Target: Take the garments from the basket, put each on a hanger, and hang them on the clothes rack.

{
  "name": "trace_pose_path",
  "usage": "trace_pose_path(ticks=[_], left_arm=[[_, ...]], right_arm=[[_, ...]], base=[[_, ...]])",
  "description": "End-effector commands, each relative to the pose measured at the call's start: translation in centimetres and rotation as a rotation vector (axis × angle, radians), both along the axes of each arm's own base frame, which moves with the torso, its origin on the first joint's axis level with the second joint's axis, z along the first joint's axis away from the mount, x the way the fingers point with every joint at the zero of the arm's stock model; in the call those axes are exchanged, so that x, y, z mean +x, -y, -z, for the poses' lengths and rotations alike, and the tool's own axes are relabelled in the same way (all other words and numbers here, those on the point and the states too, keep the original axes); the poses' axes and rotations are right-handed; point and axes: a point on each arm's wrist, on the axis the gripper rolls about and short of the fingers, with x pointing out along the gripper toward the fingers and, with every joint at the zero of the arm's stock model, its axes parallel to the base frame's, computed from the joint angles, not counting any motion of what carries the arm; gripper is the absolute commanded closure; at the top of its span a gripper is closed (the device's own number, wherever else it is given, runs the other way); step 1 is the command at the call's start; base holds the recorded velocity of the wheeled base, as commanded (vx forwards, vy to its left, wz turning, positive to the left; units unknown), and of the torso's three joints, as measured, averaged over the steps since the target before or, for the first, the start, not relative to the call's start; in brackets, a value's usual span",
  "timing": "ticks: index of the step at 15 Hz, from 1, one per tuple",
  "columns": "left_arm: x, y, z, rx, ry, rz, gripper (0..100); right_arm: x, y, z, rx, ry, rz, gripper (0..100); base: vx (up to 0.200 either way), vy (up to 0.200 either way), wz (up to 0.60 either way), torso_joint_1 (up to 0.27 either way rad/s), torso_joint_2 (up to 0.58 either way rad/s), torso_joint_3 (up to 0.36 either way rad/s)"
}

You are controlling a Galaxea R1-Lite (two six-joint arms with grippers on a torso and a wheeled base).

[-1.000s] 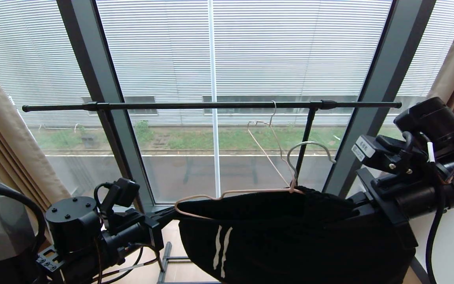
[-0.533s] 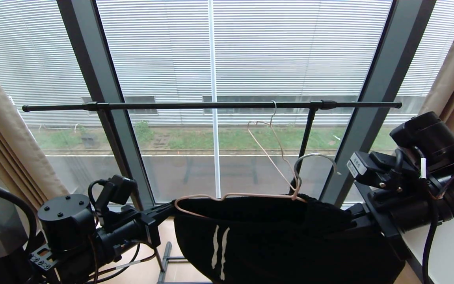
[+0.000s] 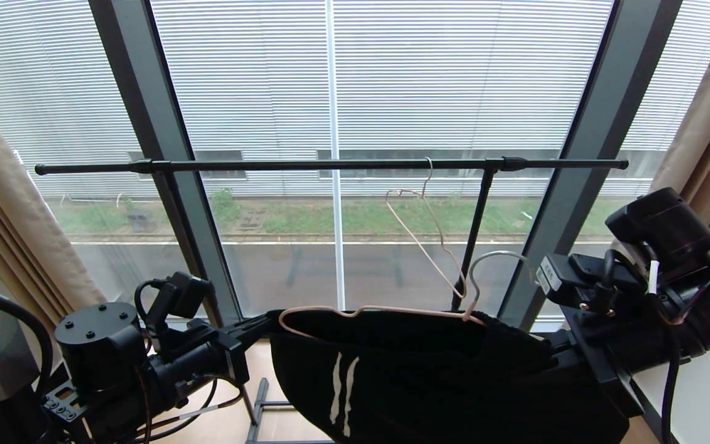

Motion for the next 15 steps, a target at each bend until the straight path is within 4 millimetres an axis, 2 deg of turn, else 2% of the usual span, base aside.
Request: trace_pose_path(ticks=[1,6,15], left_arm=[[0.0,0.0,-0.1,-0.002,0.003,0.000,100],[-0.1,0.0,0.0,0.023,0.015,0.005,100],[-0.8,0.2,-0.7,0.022,0.042,0.025,100]], right_arm=[[0.1,0.0,0.2,-0.015,-0.002,0.004,100],[0.2,-0.6,0.7,-0.100,0.064,0.027,100],[0.6,-2.0,2.4,-0.218,0.052,0.019,100]], base=[[0.000,0.000,0.00,0.000,0.00,0.000],[0.000,0.000,0.00,0.000,0.00,0.000],[0.000,0.000,0.00,0.000,0.00,0.000]])
